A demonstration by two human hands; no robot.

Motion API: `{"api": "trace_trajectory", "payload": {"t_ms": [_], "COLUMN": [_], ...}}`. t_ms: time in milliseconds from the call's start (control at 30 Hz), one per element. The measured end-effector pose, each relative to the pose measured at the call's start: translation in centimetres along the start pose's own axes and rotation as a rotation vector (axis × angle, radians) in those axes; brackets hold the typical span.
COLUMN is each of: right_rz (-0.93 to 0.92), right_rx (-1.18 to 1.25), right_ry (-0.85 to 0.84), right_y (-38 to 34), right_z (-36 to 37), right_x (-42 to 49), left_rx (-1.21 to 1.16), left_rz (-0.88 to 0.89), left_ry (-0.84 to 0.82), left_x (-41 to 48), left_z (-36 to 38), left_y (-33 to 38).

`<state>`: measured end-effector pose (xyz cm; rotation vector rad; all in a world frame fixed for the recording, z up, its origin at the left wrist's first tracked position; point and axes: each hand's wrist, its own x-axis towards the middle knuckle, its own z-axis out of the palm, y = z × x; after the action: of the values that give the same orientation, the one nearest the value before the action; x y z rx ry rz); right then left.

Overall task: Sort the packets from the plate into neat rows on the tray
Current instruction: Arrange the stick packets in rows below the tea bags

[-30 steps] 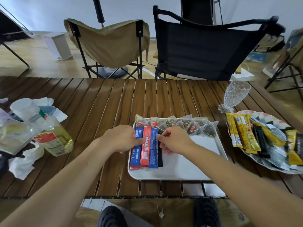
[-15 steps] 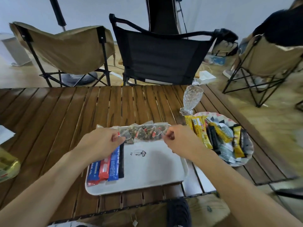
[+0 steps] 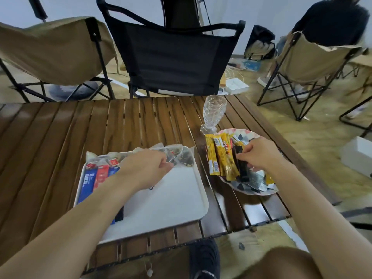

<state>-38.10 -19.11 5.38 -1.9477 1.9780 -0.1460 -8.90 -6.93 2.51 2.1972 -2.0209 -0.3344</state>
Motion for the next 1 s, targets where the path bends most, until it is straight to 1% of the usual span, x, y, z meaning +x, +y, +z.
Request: {"api": "trace_trajectory", "payload": {"t_ms": [133,267,400,500,600,767,800,900,933,1000], "right_rz": [0.039,-0.008,0.016,0.032,0.022,0.059,0.064,0.028,-0.017,-0.134], "right_rx": [-0.108,-0.215,-0.175,-0.102,-0.105,-0.115,-0.124,-0.184,-0.142,0.015], "right_ry": [-0.058,-0.025,-0.086,-0.094,-0.102,-0.109,-0.078,0.140,0.199,0.263], "right_y": [0.5,-0.6,-1.1,-0.7,-0.3,-0.4,-0.5,-1.5,-2.0,-3.3], "right_z": [0.3,0.8,1.0,0.8,0.8,0.8,0.5,-0.9,-1.3,-1.5], "right_x": [0.2,-0.2,0.2,0.5,0.6,0.6,0.4,-0.3,-0.6,-1.2], "left_rx": [0.027,0.028,0.006,-0.052,-0.101,-0.122,-0.137,-0.186,-0.195,-0.193], "left_rz": [0.038,0.036,0.016,0.003,-0.009,-0.045,-0.055,-0.089,-0.108,-0.143], "left_ry": [0.013,0.023,0.004,0.000,0.019,0.024,0.028,0.031,0.031,0.035], "left_x": [0.4,0.7,0.6,0.5,0.3,-0.9,-1.2,-2.2,-2.5,-3.1], "left_z": [0.3,0.7,0.9,0.6,0.3,-0.9,-1.2,-2.3,-2.7,-3.3], "left_y": [1.8,1.8,0.6,-0.5,-1.7,-3.0,-3.4,-4.6,-5.1,-6.1]}}
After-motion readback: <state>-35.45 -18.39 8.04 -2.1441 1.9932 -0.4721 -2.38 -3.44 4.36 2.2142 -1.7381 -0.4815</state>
